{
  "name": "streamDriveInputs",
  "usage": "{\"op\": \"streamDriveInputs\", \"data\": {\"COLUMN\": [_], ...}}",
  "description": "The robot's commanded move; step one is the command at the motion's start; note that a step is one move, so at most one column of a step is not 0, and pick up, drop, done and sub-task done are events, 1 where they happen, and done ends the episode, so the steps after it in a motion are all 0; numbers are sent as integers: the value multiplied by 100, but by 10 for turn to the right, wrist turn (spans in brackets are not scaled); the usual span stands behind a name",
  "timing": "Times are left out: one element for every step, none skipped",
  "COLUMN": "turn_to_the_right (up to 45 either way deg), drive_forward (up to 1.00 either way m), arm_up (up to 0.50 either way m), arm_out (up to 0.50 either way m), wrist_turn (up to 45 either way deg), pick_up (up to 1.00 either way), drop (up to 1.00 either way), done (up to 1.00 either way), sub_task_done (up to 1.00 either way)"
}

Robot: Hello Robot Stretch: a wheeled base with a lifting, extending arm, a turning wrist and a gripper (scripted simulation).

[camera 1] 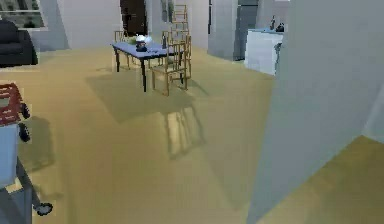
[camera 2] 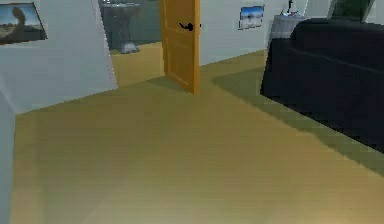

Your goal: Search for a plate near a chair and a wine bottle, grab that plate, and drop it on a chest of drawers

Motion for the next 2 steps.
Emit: {"op": "streamDriveInputs", "data": {"turn_to_the_right": [0,-30], "drive_forward": [100,0], "arm_up": [0,0], "arm_out": [0,0], "wrist_turn": [0,0], "pick_up": [0,0], "drop": [0,0], "done": [0,0], "sub_task_done": [0,0]}}
